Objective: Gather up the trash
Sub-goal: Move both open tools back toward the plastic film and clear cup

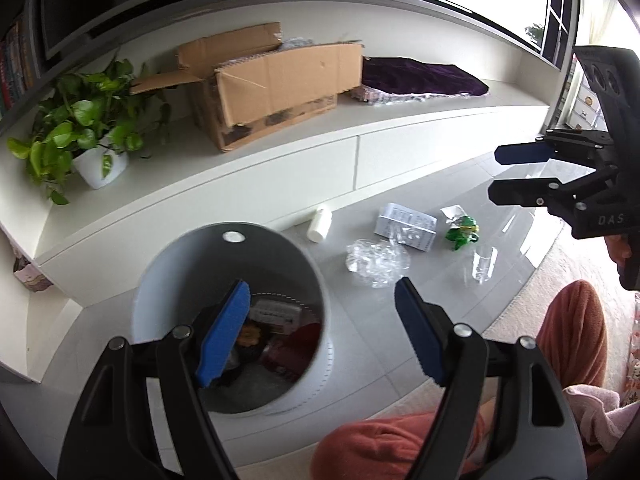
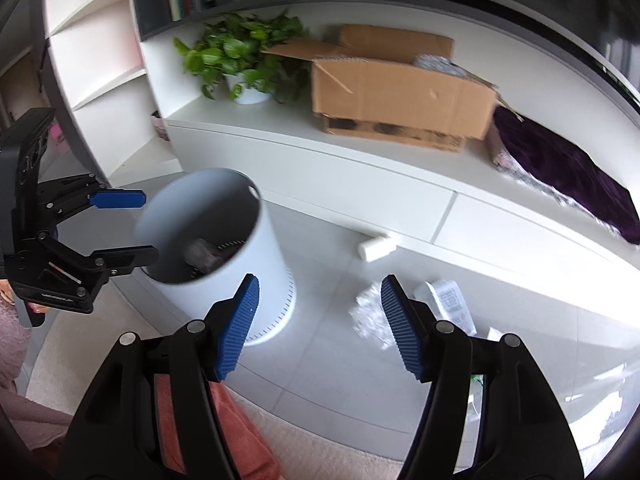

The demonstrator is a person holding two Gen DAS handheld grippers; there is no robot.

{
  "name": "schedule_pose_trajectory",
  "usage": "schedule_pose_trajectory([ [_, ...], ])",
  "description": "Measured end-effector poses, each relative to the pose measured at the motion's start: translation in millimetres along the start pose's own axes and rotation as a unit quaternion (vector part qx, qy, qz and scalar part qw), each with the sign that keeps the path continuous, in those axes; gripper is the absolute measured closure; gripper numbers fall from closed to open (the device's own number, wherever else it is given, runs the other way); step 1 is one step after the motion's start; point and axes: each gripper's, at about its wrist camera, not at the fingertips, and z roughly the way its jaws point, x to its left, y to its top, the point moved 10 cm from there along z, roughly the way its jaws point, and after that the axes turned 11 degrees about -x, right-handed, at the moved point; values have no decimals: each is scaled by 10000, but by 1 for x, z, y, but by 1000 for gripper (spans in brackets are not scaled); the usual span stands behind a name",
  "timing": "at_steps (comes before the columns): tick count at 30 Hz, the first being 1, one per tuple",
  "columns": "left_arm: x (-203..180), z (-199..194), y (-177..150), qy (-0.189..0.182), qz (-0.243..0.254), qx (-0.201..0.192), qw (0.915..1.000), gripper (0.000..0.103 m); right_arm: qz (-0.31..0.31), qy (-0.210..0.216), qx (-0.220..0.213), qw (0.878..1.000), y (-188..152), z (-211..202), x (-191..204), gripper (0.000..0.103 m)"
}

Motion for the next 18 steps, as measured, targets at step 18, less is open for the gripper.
schedule_pose_trajectory([
  [18,-132,129,-36,-551,137,558,9968,28,691,-1484,202,9863,-145,-26,-179,41],
])
